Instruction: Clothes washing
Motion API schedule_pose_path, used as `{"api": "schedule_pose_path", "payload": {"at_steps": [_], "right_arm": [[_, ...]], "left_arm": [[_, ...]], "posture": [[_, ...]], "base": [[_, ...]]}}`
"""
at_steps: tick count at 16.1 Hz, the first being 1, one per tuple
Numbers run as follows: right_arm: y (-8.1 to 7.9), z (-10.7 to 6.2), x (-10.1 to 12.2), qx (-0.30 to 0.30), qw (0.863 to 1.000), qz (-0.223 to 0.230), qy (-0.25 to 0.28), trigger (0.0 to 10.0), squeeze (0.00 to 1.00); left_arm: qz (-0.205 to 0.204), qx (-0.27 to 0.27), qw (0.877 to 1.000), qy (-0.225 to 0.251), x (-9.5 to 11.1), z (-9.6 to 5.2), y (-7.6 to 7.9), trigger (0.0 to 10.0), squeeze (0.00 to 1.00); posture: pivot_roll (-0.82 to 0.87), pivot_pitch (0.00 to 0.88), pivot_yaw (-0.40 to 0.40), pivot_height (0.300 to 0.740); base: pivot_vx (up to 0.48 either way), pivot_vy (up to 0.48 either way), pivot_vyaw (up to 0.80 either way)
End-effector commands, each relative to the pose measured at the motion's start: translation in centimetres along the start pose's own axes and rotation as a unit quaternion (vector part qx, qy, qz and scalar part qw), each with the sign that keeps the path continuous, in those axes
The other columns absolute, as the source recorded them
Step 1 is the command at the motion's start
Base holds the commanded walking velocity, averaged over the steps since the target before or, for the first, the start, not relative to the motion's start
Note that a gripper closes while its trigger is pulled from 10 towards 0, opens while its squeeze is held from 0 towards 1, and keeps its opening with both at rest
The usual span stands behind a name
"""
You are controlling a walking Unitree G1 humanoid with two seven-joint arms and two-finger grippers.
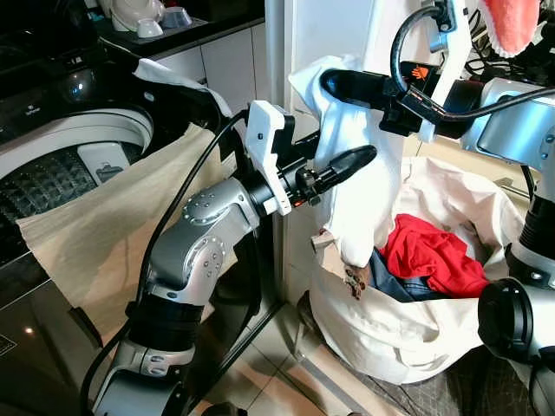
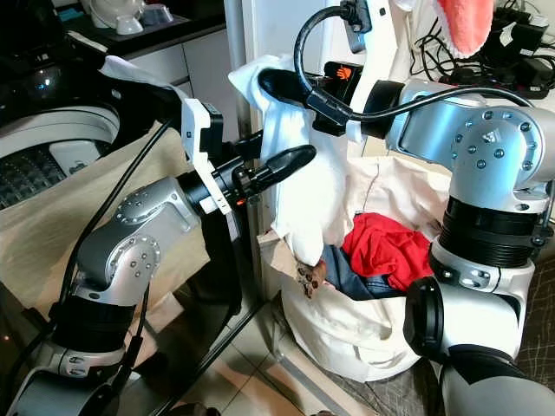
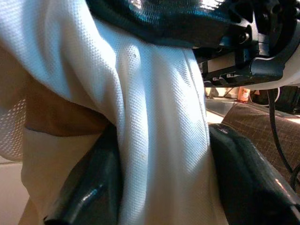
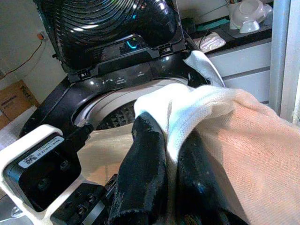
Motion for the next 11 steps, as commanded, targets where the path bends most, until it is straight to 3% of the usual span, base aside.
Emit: {"api": "schedule_pose_path", "payload": {"at_steps": [1, 11], "right_arm": [[-1.19, 0.04, 1.27, 0.016, 1.0, -0.02, 0.015, 0.0, 0.0], [-1.35, 0.07, 1.2, 0.016, 0.999, -0.024, 0.016, 0.0, 0.0]], "left_arm": [[0.003, -0.011, 1.0, -0.005, 0.15, 0.15, 0.4, 0.0, 0.0], [-0.001, -0.01, 1.0, -0.02, -0.2, 0.02, 0.12, 0.0, 0.0]], "posture": [[-0.06, 0.0, 0.053, 0.74], [-0.07, 0.0, 0.059, 0.74]], "base": [[0.0, 0.0, 0.0], [0.0, 0.0, 0.0]]}}
Point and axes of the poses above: a point about 5 cm out from each wrist's last joint towards the gripper, its own z axis pointing out of the wrist towards the gripper, its own x axis along the axis of the wrist's last joint, y = z × x, the point moved 6 cm from there along z, pointing out of the wrist towards the gripper, and after that the axes turned 4 degrees about -z, right-handed, at the moved point
